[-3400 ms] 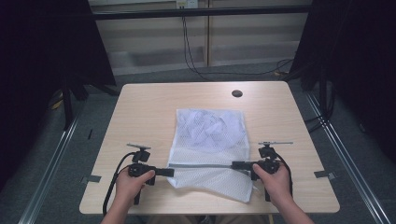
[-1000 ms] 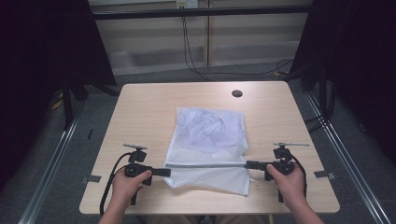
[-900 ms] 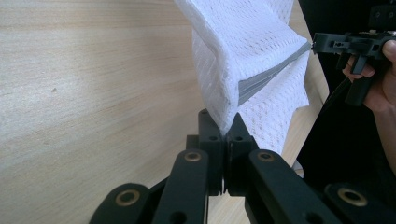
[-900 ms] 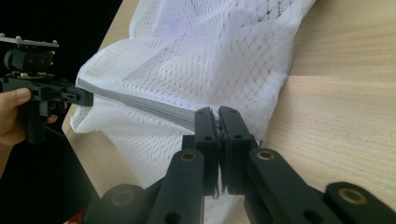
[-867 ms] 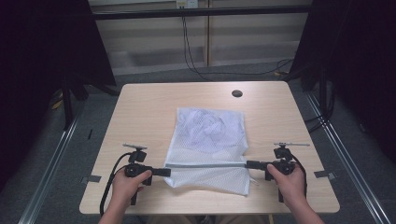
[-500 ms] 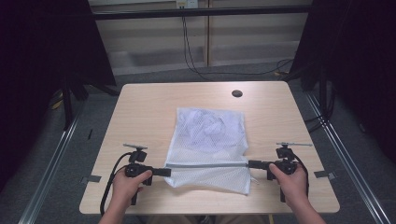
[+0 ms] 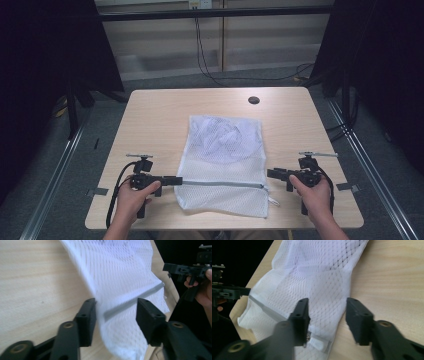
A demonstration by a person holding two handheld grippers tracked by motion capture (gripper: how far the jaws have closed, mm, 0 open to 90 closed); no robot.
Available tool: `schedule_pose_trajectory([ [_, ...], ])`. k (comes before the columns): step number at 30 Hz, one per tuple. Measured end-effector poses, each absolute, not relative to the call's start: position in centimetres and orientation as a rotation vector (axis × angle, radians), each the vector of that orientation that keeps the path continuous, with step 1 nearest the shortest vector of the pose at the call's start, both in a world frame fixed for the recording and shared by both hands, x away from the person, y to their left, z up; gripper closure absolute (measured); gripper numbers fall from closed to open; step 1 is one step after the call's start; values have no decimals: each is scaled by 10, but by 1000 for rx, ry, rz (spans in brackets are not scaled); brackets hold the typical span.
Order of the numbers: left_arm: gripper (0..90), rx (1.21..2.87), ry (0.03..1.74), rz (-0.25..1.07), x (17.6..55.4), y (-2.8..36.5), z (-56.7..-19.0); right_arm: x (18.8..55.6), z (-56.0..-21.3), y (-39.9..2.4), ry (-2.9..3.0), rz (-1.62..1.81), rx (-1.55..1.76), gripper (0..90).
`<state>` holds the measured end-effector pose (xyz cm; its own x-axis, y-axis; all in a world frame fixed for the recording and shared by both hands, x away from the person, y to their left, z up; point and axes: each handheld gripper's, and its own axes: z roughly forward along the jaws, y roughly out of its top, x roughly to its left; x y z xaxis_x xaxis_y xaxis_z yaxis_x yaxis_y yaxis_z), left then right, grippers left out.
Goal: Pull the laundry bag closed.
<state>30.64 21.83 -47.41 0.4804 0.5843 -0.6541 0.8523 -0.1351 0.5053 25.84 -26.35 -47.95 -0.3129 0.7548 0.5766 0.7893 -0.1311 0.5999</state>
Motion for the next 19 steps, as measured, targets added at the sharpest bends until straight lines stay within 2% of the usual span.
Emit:
schedule_pose_trajectory([
  [9,327,1820,1227,-240,307,230,-472,267,-480,-260,-2193,-1466,-1810,257],
  [15,213,1827,1242,-168,310,234,-473,270,-482,-260,-2284,-1377,-1817,172],
  [19,204,1854,1250,-110,311,234,-474,271,-482,-263,-2329,-1377,-1830,148],
])
